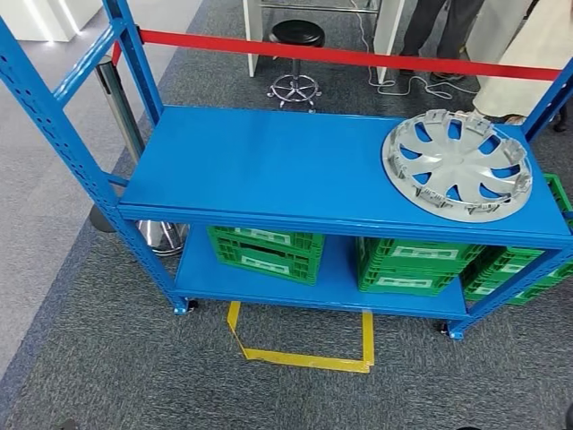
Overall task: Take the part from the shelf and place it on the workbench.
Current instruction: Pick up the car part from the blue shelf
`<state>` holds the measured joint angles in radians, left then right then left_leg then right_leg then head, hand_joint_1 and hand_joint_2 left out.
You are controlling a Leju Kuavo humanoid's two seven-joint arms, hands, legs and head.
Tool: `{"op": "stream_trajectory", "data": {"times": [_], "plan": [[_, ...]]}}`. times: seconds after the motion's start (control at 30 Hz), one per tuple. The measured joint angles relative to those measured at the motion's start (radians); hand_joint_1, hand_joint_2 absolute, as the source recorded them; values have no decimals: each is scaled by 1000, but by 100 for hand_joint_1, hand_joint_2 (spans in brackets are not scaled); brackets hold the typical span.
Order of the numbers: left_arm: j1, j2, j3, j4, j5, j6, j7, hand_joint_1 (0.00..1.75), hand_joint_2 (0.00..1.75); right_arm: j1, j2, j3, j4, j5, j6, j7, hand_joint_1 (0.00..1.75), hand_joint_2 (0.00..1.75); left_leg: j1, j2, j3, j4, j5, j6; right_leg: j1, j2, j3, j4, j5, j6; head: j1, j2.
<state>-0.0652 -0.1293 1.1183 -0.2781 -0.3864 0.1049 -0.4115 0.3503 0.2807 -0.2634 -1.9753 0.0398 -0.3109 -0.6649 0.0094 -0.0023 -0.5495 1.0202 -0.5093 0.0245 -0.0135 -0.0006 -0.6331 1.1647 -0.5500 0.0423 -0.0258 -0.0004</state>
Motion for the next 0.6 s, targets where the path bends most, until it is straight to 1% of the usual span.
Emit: {"op": "stream_trajectory", "data": {"times": [0.03, 0.07, 0.1, 0.17, 0.2, 0.23, 0.27, 0.3, 0.33, 0.37, 0.4, 0.43, 0.47, 0.5, 0.53, 0.57, 0.6], "plan": [[0, -1, 3, 0, 0, -1, 0, 0, 0, 0, 3, 0, 1, 0, 9, 0, 0, 175, -2, -1, 3, 2, -4, -4, 0, 0, 30, -64, 22, -3, 0, 0], [-1, -1, 5, 0, 0, -1, 0, 0, 0, 0, 6, -1, 2, -1, 18, 0, 0, 175, -4, -1, 4, 3, -7, -10, 1, 0, 54, -108, 32, -8, -1, 0], [-2, -2, 7, 0, 0, 0, 0, 0, 0, 0, 9, -2, 3, -2, 26, 0, 0, 175, -6, -1, 4, 4, -8, -15, 3, 0, 66, -130, 31, -14, -2, 0], [-4, -2, 11, 1, 0, 2, -1, 0, 0, 1, 17, -4, 5, -3, 37, 0, 0, 175, -6, -1, 5, 3, -10, -26, 3, 2, 74, -136, 27, -26, -4, 0], [-5, -2, 12, 1, 0, 4, -1, 0, 0, 2, 20, -6, 6, -2, 40, 0, 0, 175, -5, 0, 5, 7, -14, -31, 2, 2, 78, -139, 26, -31, -5, 0], [-6, -3, 14, 1, 0, 5, -2, 0, 0, 1, 24, -7, 7, -2, 43, 0, 0, 175, -4, 0, 0, 25, -26, -36, 0, 1, 83, -142, 26, -37, -7, 0], [-7, -3, 15, 1, 0, 8, -3, 0, 0, 1, 28, -8, 8, -2, 46, 0, 0, 175, -3, 0, -16, 62, -45, -41, -2, 0, 89, -145, 24, -42, -10, 0], [-7, -4, 16, 2, 0, 10, -4, 0, 0, 1, 31, -10, 9, -1, 50, 0, 0, 175, -2, 0, -44, 120, -70, -45, -3, -1, 94, -146, 21, -47, -12, 0], [-7, -4, 17, 2, 0, 12, -4, 0, 0, 1, 34, -11, 11, -1, 53, 0, 0, 175, -1, 0, -81, 188, -96, -48, -3, -2, 98, -146, 17, -50, -13, 0], [-6, -4, 18, 2, 0, 13, -4, 0, 0, 1, 37, -12, 14, -1, 55, 0, 0, 175, 0, 0, -115, 248, -112, -49, -2, -2, 103, -146, 13, -51, -13, 0], [-5, -4, 20, 2, 0, 14, -4, 0, 0, 1, 39, -13, 16, -1, 56, 0, 0, 175, 0, 0, -139, 282, -110, -50, -2, -1, 108, -146, 8, -52, -13, 0], [-4, -4, 21, 2, 0, 14, -4, 0, 0, 1, 40, -14, 18, -1, 57, 0, 0, 175, 0, 0, -146, 277, -87, -48, -2, 0, 115, -146, 2, -51, -14, 0], [-4, -4, 22, 2, 0, 16, -5, 0, 0, 1, 42, -15, 21, -1, 58, 0, 0, 175, 0, 0, -136, 237, -48, -45, -2, 1, 125, -146, -5, -49, -13, 0], [-4, -4, 23, 2, 0, 20, -7, 0, 0, 1, 44, -17, 23, -2, 59, 0, 0, 175, -1, 0, -114, 174, -3, -40, -2, 2, 134, -146, -13, -46, -13, 0], [-5, -4, 25, 2, 0, 26, -10, 0, 0, 1, 46, -18, 26, -3, 61, 0, 0, 175, -3, 0, -91, 117, 26, -34, -1, 2, 140, -147, -21, -42, -13, 0], [-5, -4, 26, 2, 0, 33, -14, 0, 0, 0, 48, -20, 28, -6, 62, 0, 0, 175, -6, 0, -70, 69, 39, -28, 0, 1, 144, -148, -27, -38, -13, 0], [-6, -4, 28, 2, 0, 39, -17, 0, 0, 0, 51, -21, 30, -9, 63, 0, 0, 175, -9, 0, -57, 41, 38, -23, 1, 1, 146, -151, -32, -33, -13, 0]]}}
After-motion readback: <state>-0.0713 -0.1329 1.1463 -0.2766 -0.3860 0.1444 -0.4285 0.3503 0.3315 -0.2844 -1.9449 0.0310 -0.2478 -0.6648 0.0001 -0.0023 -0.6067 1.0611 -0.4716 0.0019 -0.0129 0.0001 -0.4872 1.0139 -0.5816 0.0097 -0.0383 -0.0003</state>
